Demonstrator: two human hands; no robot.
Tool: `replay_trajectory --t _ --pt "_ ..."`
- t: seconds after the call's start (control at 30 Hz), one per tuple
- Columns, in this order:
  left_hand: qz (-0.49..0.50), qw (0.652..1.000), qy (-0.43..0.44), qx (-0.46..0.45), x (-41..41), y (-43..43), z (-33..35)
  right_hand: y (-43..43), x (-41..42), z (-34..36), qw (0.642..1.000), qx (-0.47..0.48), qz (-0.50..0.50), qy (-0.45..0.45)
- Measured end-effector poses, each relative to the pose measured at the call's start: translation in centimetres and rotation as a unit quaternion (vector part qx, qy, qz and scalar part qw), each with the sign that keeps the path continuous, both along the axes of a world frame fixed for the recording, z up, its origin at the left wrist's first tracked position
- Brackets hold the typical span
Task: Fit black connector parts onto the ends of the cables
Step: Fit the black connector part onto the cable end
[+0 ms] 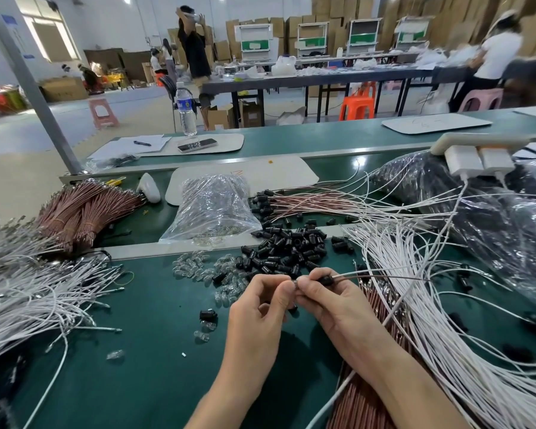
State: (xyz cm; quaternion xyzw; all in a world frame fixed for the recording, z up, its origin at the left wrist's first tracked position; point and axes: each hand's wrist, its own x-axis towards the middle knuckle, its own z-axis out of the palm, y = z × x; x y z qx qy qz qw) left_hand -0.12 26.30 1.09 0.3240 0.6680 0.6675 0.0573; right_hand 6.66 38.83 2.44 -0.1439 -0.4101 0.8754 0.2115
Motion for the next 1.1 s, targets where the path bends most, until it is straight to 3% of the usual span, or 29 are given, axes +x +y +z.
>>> replay_trajectory --t 0.33,0.63,1.1 --pt "-0.031 0.989 0.122 -0.071 -1.02 -0.57 -0.70 0.80 0.54 -0.02 0.999 0.009 0.031 -0.010" --pt "0.001 0.990 0.127 -0.056 -0.93 -0.68 -0.67 0.81 0.68 -0.22 0.997 0.047 0.045 -0.036" --pt "-0.010 0.992 0.116 -0.049 -0.66 -0.64 -0.54 1.01 0.60 -0.41 0.998 0.024 0.059 -0.028"
